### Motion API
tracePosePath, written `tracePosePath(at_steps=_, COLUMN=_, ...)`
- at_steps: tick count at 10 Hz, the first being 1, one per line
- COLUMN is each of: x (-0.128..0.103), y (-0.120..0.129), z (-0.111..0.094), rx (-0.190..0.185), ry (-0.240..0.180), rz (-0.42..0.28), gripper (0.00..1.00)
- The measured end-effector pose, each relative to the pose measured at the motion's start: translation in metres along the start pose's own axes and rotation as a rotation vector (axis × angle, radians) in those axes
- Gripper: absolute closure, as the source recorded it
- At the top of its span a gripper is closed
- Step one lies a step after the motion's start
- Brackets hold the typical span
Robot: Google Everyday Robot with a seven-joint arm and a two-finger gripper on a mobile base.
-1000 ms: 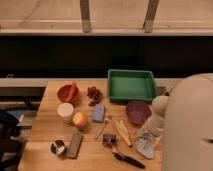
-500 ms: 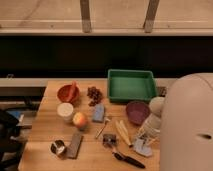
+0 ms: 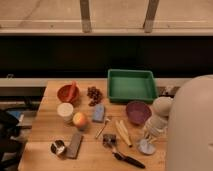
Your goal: Place towel in table surface
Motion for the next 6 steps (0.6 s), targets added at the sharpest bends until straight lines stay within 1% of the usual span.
tracePosePath(at_steps=3, x=-0.016, y=0.008, z=-0.046, rx=-0.059, ry=-0.075, rz=0.017, gripper=1.0)
tracePosePath(at_steps=4, x=-0.029, y=0.013, z=-0.067, rx=-0.086, ry=-0.105, rz=0.031, gripper=1.0)
tracePosePath(at_steps=6, x=-0.052, y=0.022, z=-0.096, rx=-0.125, ry=-0.155, rz=0.06, gripper=1.0)
